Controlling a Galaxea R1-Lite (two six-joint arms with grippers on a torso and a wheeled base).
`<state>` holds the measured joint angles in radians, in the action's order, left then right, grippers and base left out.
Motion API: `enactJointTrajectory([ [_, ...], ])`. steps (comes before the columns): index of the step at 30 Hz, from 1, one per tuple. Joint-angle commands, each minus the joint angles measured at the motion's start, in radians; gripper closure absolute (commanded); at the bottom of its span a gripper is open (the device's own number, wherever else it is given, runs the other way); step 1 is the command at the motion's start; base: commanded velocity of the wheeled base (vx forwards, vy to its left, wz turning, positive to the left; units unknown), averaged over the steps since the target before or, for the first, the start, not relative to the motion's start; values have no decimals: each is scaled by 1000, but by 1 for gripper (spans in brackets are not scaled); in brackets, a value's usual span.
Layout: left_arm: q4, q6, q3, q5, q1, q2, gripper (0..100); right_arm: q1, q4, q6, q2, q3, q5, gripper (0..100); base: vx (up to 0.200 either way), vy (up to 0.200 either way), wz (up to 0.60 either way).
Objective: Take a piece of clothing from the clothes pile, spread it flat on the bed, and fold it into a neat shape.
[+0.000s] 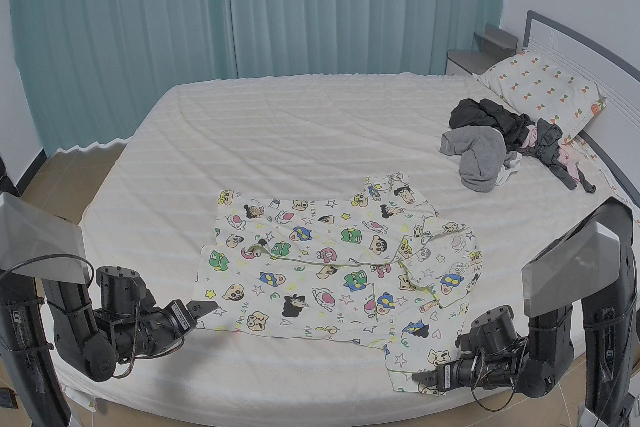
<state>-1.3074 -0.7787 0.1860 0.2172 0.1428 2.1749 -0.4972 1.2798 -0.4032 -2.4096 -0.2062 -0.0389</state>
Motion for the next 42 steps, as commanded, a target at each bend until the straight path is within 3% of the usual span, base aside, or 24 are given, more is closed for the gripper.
enactJointTrajectory([
  [1, 0, -1, 4, -18, 0, 17, 0, -24, 0, -16, -6, -18, 8, 100, 0, 0, 0],
  [12, 4, 18, 155, -44, 0, 112, 0, 20, 0, -14, 52, 41, 5, 100, 0, 0, 0],
  [14, 31, 53, 187, -65, 0, 132, 0, 31, 0, -13, 61, 48, 4, 100, 0, 0, 0],
  [15, 103, 127, 230, -119, 0, 151, 0, 40, 0, -11, 69, 64, 1, 100, 0, 0, 0],
  [17, 157, 177, 254, -153, -3, 166, 0, 40, 1, -11, 69, 73, 1, 100, 0, 0, 0],
  [25, 183, 291, 271, -157, -6, 189, 0, 40, 3, -6, 72, 77, 1, 100, 0, 0, 0],
  [34, 244, 319, 322, -170, 15, 194, 0, 40, 3, -6, 84, 77, 1, 100, 0, 0, 0],
  [42, 366, 320, 400, -248, 49, 195, 0, 39, 3, -6, 86, 79, 1, 100, 0, 0, 0],
])
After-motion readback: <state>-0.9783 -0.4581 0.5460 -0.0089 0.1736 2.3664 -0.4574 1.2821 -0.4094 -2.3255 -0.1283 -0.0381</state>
